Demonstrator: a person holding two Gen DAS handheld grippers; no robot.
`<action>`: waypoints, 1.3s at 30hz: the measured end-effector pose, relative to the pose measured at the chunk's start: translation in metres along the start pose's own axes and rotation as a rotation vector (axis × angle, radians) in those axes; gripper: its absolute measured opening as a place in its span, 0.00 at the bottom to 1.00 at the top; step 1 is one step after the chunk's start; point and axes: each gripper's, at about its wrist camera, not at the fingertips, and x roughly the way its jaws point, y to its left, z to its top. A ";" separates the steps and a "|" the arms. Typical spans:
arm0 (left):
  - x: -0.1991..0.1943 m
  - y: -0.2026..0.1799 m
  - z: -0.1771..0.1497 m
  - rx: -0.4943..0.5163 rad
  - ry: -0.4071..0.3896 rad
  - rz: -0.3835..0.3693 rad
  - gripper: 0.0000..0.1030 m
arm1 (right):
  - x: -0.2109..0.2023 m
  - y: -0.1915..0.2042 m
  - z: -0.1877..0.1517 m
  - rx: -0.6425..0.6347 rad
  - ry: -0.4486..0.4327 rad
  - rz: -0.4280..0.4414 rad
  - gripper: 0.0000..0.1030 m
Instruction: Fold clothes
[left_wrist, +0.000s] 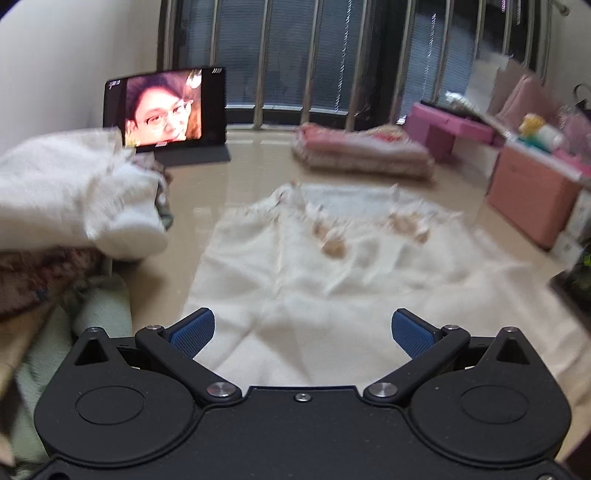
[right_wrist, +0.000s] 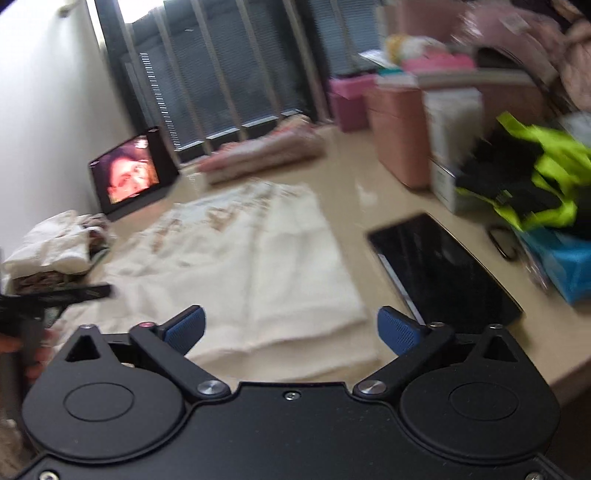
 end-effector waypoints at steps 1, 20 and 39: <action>-0.006 -0.004 0.005 0.010 0.003 -0.020 1.00 | 0.002 -0.004 0.000 0.008 0.002 0.001 0.92; 0.022 -0.148 0.113 0.122 0.202 -0.191 1.00 | 0.047 -0.038 0.015 0.159 0.061 0.081 0.45; 0.133 -0.232 0.117 0.197 0.399 -0.124 1.00 | 0.045 -0.055 0.010 0.324 -0.021 0.306 0.00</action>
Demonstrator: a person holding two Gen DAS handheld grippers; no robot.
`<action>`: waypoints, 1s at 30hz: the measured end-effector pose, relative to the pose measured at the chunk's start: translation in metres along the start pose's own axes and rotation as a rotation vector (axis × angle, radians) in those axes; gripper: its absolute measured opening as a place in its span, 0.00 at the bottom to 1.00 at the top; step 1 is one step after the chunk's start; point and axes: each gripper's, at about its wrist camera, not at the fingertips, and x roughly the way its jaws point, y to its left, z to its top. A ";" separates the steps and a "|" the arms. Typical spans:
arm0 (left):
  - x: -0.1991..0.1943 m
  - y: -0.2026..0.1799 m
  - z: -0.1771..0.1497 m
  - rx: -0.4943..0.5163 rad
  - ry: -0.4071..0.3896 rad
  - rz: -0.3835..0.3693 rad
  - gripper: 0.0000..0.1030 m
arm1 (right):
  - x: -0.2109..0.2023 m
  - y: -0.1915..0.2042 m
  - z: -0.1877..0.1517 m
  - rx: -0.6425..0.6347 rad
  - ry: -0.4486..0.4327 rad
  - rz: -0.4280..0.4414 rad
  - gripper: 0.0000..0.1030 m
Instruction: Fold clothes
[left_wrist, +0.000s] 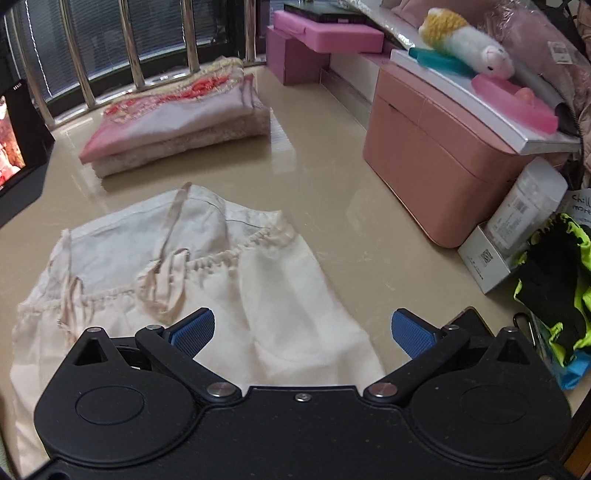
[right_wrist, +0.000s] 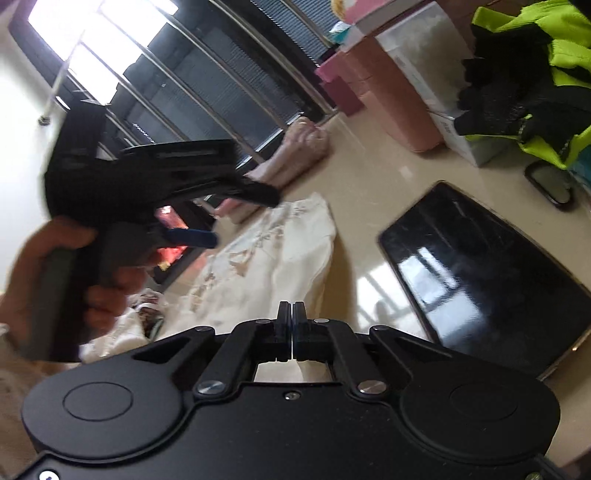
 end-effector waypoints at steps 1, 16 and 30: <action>0.003 -0.002 0.002 0.000 0.009 -0.006 1.00 | 0.000 0.001 0.000 -0.002 -0.001 0.009 0.00; 0.049 -0.033 0.025 0.201 0.102 0.171 0.56 | 0.007 0.051 -0.003 -0.202 -0.016 0.108 0.00; 0.012 0.062 0.004 -0.012 -0.021 -0.024 0.12 | 0.028 0.117 -0.028 -0.489 0.065 0.025 0.00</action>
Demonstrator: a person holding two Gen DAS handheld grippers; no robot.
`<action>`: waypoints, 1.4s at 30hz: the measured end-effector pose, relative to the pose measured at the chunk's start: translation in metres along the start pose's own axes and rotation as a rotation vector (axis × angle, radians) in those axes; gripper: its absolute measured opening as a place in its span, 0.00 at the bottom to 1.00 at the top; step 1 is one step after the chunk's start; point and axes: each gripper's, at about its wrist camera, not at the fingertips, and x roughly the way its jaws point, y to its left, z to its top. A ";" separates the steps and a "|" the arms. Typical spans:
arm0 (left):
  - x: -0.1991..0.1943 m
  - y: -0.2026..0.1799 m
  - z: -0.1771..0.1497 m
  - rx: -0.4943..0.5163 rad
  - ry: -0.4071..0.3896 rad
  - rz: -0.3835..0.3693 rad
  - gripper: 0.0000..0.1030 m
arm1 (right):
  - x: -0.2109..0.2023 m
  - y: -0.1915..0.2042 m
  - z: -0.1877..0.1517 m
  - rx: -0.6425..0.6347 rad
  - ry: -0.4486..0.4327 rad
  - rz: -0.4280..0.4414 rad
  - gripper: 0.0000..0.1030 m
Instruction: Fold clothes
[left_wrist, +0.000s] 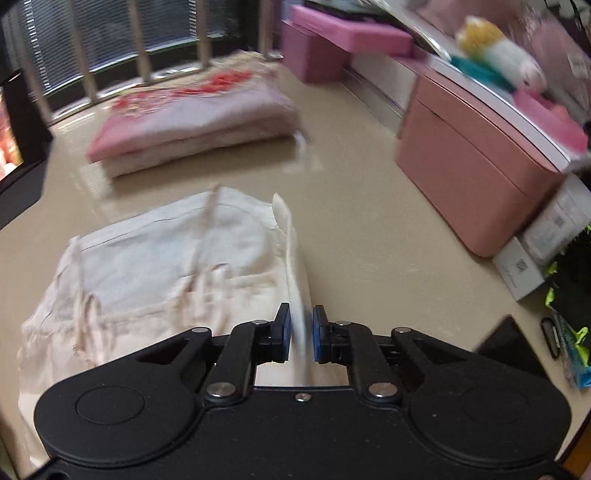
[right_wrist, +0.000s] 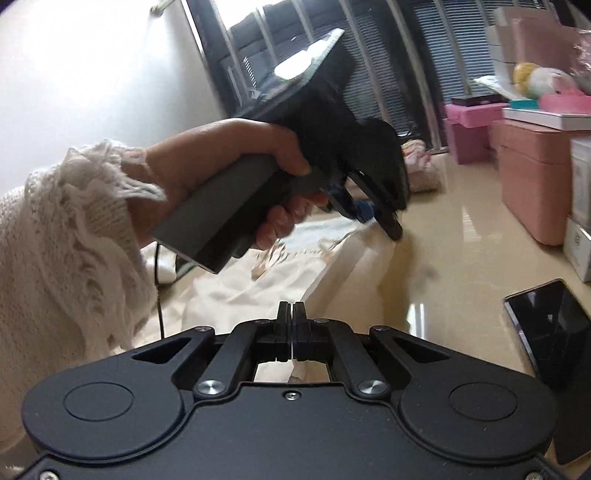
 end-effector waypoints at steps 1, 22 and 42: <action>0.000 0.008 -0.004 -0.020 -0.007 -0.017 0.12 | 0.005 0.004 -0.001 -0.008 0.016 0.001 0.00; 0.000 0.030 -0.034 -0.001 -0.207 -0.057 0.39 | 0.026 0.025 -0.022 -0.028 0.142 -0.111 0.34; -0.066 0.070 -0.079 -0.091 -0.321 -0.039 1.00 | -0.004 0.020 -0.030 0.071 0.095 -0.133 0.93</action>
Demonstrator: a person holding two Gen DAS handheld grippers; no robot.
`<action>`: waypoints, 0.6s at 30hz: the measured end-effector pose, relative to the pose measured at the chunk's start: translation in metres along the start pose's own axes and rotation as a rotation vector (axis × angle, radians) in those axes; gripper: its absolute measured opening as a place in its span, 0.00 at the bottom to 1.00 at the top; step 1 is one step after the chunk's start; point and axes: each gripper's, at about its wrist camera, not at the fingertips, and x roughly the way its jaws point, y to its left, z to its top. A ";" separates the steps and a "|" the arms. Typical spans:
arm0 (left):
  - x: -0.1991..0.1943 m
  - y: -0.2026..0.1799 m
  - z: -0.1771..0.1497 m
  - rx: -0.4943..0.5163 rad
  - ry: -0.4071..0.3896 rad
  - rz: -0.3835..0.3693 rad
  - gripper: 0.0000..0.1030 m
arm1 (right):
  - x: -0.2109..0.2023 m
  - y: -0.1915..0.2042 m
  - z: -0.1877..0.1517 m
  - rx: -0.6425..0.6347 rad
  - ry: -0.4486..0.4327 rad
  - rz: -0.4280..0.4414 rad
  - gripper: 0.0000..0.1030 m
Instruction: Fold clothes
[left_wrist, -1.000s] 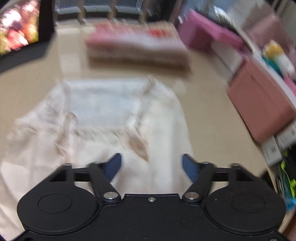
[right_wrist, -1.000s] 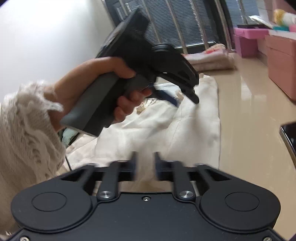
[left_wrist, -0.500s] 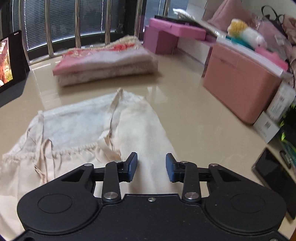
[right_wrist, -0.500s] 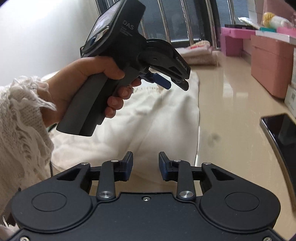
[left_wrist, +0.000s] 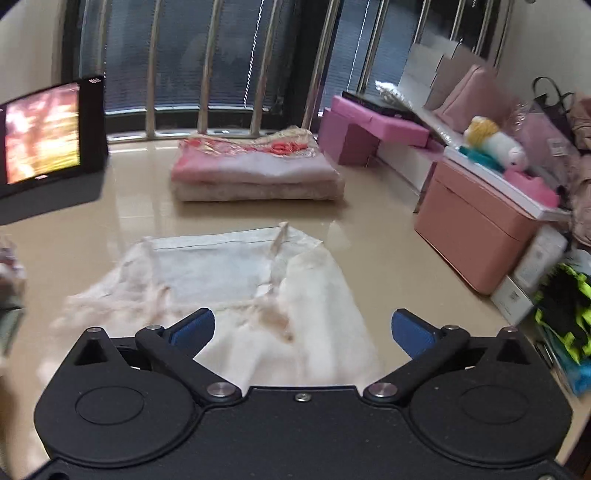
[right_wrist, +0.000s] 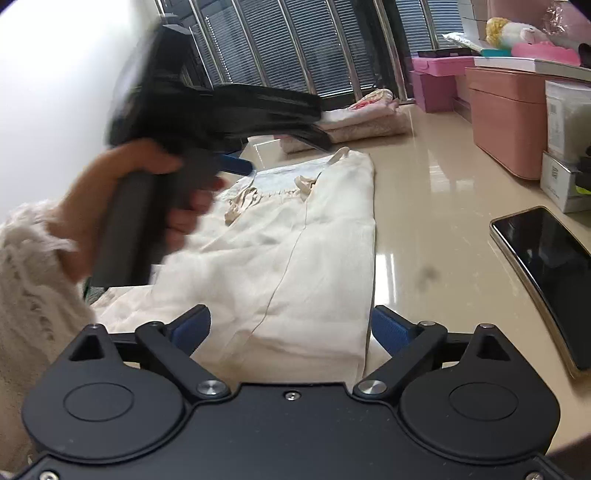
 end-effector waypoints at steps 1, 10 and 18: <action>-0.015 0.007 -0.006 0.009 -0.017 0.005 1.00 | -0.003 0.001 -0.001 0.000 -0.004 0.001 0.93; -0.133 0.065 -0.078 0.047 -0.096 0.135 1.00 | -0.033 0.027 -0.012 -0.003 -0.126 -0.165 0.95; -0.181 0.108 -0.132 -0.056 -0.090 0.249 1.00 | -0.040 0.038 -0.008 -0.017 -0.106 -0.035 0.95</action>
